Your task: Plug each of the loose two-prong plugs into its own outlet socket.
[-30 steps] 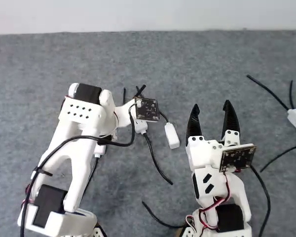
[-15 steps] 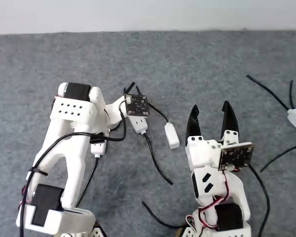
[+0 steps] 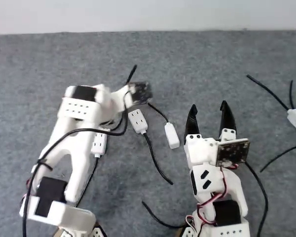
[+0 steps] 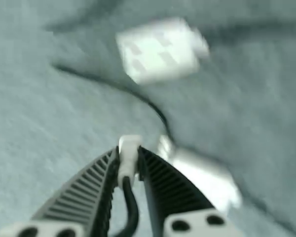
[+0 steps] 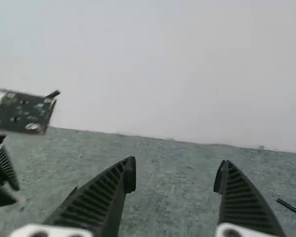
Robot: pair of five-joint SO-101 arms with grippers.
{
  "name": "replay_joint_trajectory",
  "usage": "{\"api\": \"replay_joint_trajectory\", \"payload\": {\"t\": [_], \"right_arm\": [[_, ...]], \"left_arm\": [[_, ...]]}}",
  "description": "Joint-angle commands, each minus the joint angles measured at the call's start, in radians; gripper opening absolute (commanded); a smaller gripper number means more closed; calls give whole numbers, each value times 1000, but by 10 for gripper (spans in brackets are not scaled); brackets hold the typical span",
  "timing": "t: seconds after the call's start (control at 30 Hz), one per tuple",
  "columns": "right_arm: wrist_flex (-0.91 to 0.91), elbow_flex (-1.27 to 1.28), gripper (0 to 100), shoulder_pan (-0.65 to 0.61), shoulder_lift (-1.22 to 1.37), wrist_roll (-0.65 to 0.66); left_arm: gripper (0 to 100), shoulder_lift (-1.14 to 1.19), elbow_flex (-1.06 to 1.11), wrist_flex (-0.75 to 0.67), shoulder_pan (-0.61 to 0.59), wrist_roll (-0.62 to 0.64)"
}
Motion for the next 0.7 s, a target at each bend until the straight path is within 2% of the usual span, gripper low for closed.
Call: {"api": "replay_joint_trajectory", "payload": {"t": [0.0,0.1,0.33,0.53,0.67], "right_arm": [[-36,20,262,-65,16,97],[-27,26,262,-97,16,126],[-27,23,262,-97,16,126],[-25,23,262,-97,16,132],[15,18,262,-97,7,133]], "left_arm": [[11,15,-13,-239,100,336],[11,20,-47,-232,152,413],[11,26,-143,-68,170,554],[11,28,-140,26,209,569],[11,28,-119,11,250,569]]}}
